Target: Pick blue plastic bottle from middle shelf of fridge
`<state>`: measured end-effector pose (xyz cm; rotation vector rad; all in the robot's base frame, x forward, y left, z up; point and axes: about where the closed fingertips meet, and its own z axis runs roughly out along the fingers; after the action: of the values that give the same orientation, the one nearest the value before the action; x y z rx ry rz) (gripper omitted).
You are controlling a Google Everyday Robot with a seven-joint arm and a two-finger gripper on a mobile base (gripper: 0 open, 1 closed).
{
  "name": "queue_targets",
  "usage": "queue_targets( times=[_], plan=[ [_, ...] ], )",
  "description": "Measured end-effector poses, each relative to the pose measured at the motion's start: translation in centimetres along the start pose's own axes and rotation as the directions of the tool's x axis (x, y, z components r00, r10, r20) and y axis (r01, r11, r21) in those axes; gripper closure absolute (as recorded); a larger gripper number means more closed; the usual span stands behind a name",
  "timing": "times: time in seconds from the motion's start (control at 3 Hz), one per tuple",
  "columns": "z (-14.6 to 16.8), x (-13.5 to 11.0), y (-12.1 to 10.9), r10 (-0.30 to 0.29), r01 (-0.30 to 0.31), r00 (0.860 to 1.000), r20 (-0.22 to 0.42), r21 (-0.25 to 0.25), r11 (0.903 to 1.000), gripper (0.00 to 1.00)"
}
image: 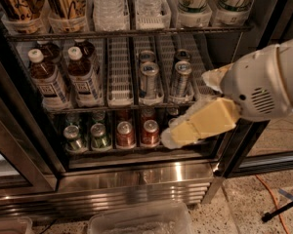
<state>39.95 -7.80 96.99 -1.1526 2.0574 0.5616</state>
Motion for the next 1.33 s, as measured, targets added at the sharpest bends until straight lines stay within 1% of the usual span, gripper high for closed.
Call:
queue_targets(
  times=[0.33,0.67,1.0,1.33],
  plan=[
    [2.9,-1.5,1.2,0.05,-0.052,0.988,0.148,0.01,0.9986,0.0],
    [2.7,-3.8,0.3,0.076,-0.088,0.968,0.241,0.041,0.9953,0.0],
    [2.7,-3.9,0.3,0.077,-0.09,0.967,0.241,0.042,0.9951,0.0],
    [3.0,-3.7,-0.4,0.045,-0.072,0.975,0.216,0.12,0.9902,0.0]
  ],
)
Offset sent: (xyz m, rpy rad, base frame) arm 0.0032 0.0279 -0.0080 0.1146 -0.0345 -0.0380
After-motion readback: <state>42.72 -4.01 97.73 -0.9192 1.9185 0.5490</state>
